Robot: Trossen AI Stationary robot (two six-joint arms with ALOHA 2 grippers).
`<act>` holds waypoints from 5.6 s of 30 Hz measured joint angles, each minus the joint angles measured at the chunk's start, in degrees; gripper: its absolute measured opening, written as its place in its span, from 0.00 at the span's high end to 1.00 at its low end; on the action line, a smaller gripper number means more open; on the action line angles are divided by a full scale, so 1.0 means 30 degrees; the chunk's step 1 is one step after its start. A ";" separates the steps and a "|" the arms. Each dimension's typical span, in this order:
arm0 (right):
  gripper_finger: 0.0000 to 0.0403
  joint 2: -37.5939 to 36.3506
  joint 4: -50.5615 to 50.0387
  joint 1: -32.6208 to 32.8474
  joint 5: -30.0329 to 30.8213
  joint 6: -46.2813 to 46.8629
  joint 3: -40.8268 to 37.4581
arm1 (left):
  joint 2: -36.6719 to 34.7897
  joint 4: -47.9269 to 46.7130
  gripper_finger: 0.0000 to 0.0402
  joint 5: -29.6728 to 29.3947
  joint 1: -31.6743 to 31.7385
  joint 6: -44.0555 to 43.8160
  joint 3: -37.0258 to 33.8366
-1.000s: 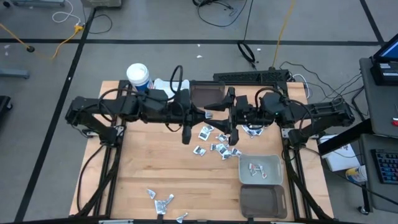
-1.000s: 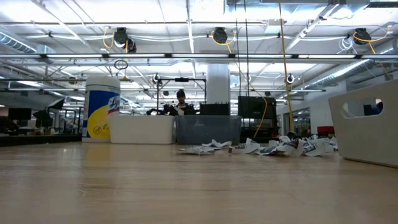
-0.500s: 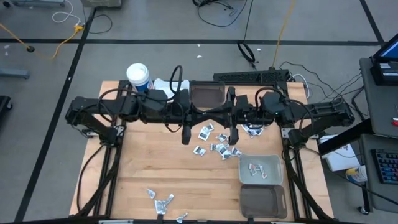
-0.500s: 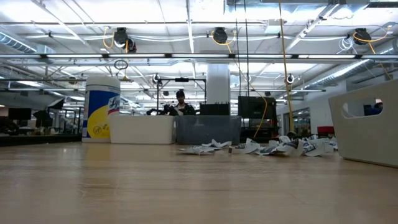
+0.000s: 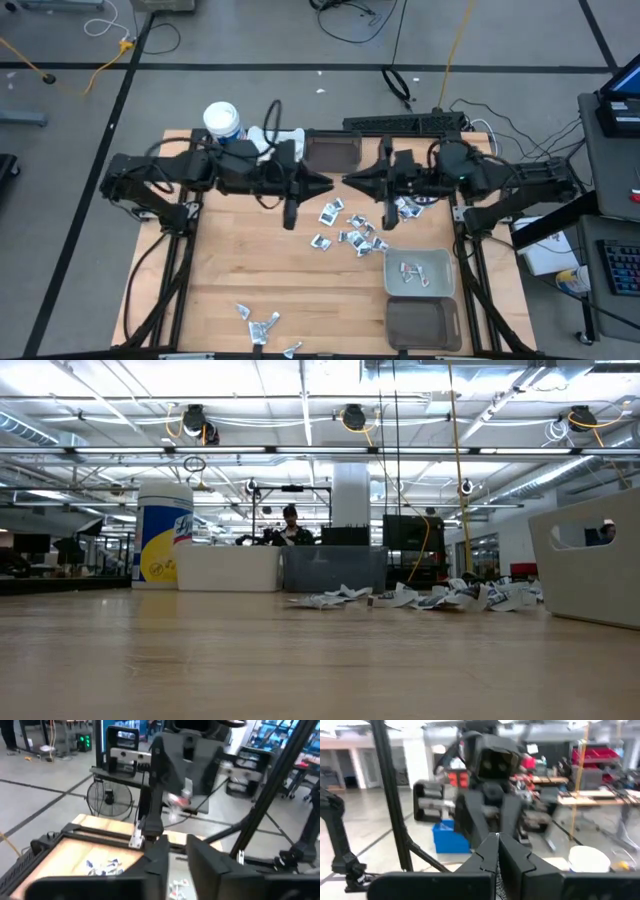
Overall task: Pick & Place First Aid Supplies
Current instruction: Put the orange ointment pack into the gray bin
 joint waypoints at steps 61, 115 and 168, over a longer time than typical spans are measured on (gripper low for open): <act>1.00 -0.0279 -1.5435 0.7300 -0.3917 1.6800 -1.2428 | -0.4884 -0.5213 0.43 -0.0161 -0.0015 -0.2719 0.0000; 0.49 0.0139 0.0326 0.0213 -0.0272 0.4098 -0.1143 | -0.4658 -0.4873 0.43 0.0152 -0.0073 -0.2337 -0.0007; 0.45 0.0785 0.0474 -0.1089 -0.0531 0.2775 0.0277 | 0.4645 -2.1642 0.43 0.1912 -1.1282 -0.1662 -0.0645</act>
